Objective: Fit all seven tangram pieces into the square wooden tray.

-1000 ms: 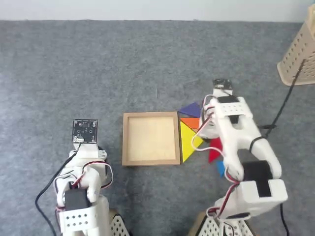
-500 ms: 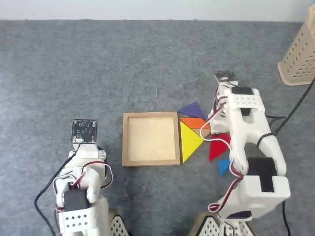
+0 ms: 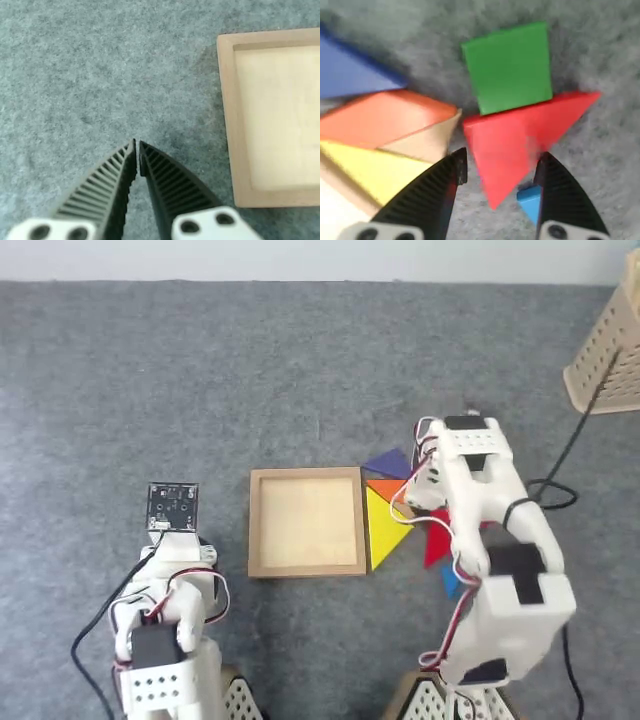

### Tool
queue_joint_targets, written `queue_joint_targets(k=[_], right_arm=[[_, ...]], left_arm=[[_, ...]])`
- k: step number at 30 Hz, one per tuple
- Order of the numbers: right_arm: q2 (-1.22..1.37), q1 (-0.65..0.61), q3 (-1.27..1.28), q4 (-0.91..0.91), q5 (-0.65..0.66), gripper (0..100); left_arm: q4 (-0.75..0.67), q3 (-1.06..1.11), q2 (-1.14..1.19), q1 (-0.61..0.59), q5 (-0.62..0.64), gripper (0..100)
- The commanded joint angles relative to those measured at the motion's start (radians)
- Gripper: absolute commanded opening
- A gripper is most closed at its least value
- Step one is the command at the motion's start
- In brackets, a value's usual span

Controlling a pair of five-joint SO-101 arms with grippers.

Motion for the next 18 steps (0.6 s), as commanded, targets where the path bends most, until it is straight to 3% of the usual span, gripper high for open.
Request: queue_joint_targets(k=[1,8,18], right_arm=[[0.031,0.012,-0.058,-0.033,-0.020,21.7],[0.061,0.070,-0.106,-0.021,0.015,21.6],[0.071,0.229,-0.222,-0.019,0.589,21.6]], left_arm=[[0.002,-0.005,-0.009,-0.003,-0.005,1],[0.002,-0.005,-0.009,-0.003,-0.005,1],[0.002,-0.005,-0.009,-0.003,-0.005,1]])
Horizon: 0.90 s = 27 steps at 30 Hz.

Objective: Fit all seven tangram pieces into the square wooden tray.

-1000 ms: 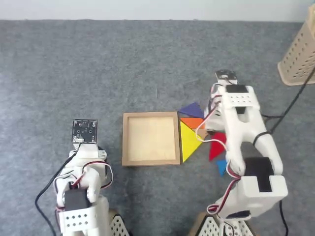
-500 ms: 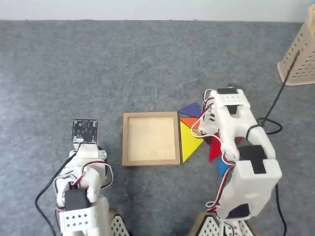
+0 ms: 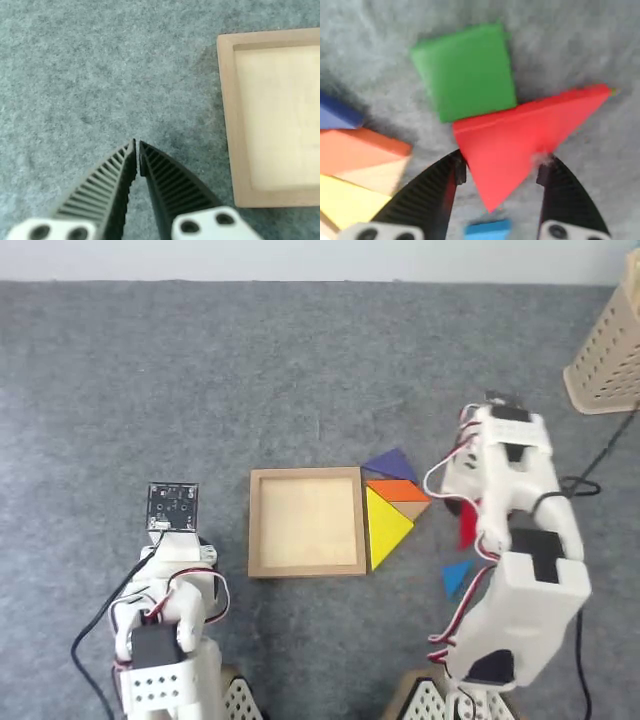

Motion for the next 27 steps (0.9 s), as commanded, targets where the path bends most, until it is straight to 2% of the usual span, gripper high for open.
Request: queue_joint_targets(k=[1,7,14,16,23,27], right_arm=[[-0.015,0.028,-0.078,-0.007,0.239,21.6],[-0.016,0.013,-0.141,0.101,0.577,21.6],[-0.027,0.035,-0.230,0.271,0.818,21.7],[-0.025,0.051,-0.273,0.268,0.781,21.7],[-0.018,-0.030,-0.339,0.216,0.420,22.9],[-0.015,-0.073,-0.308,0.168,0.236,33.6]], left_arm=[[0.002,-0.005,-0.009,-0.003,-0.005,1],[0.002,-0.005,-0.009,-0.003,-0.005,1],[0.002,-0.005,-0.009,-0.003,-0.005,1],[0.002,-0.005,-0.009,-0.003,-0.005,1],[0.002,-0.005,-0.009,-0.003,-0.005,1],[0.002,-0.005,-0.009,-0.003,-0.005,1]])
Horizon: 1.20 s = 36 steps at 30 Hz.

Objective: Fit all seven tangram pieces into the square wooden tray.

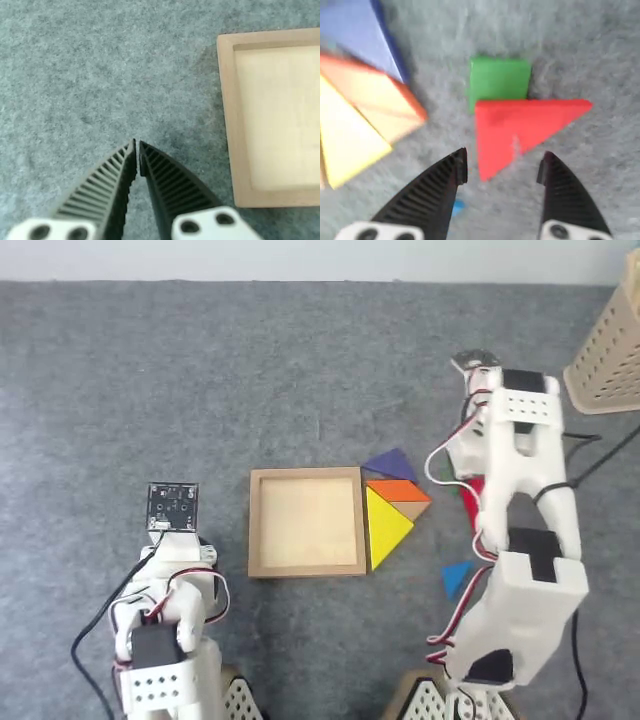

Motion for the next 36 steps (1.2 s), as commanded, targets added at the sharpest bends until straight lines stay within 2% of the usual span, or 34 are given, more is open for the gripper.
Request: queue_joint_targets(k=[1,5,9,13,21,26,36], right_arm=[[-0.015,-0.031,-0.014,-0.053,-0.161,35.1],[0.022,-0.008,0.008,-0.097,-0.284,35.5],[0.114,0.005,0.006,-0.148,-0.298,35.4],[0.162,0.005,-0.011,-0.143,-0.278,35.0],[0.166,0.015,-0.020,-0.151,-0.270,23.9],[0.166,0.005,-0.020,-0.159,-0.158,20.8],[0.168,0.012,-0.015,-0.182,-0.152,10.8]], left_arm=[[0.002,-0.005,-0.009,-0.003,-0.005,1],[0.002,-0.005,-0.009,-0.003,-0.005,1],[0.002,-0.005,-0.009,-0.003,-0.005,1],[0.002,-0.005,-0.009,-0.003,-0.005,1],[0.002,-0.005,-0.009,-0.003,-0.005,1],[0.002,-0.005,-0.009,-0.003,-0.005,1],[0.002,-0.005,-0.009,-0.003,-0.005,1]])
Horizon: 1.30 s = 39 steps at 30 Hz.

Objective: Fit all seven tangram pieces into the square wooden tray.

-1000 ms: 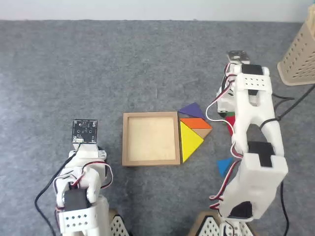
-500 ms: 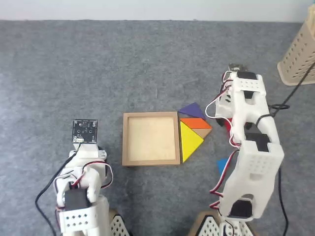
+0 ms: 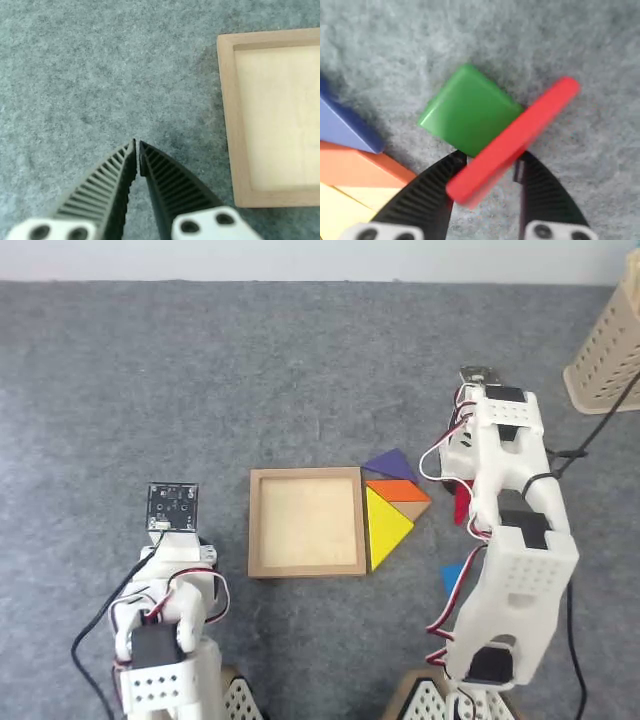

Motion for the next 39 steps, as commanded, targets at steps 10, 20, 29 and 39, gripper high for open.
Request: queue_joint_targets(k=[10,20,29,39], right_arm=[[-0.031,0.058,-0.032,-0.005,0.015,0.6],[-0.318,-0.004,-0.026,0.145,-0.035,0.6],[-0.387,-0.418,0.025,0.101,-0.037,0.6],[-0.242,-0.673,0.023,-0.036,-0.245,0.6]], left_arm=[[0.002,-0.005,-0.009,-0.003,-0.005,1],[0.002,-0.005,-0.009,-0.003,-0.005,1],[0.002,-0.005,-0.009,-0.003,-0.005,1],[0.002,-0.005,-0.009,-0.003,-0.005,1]])
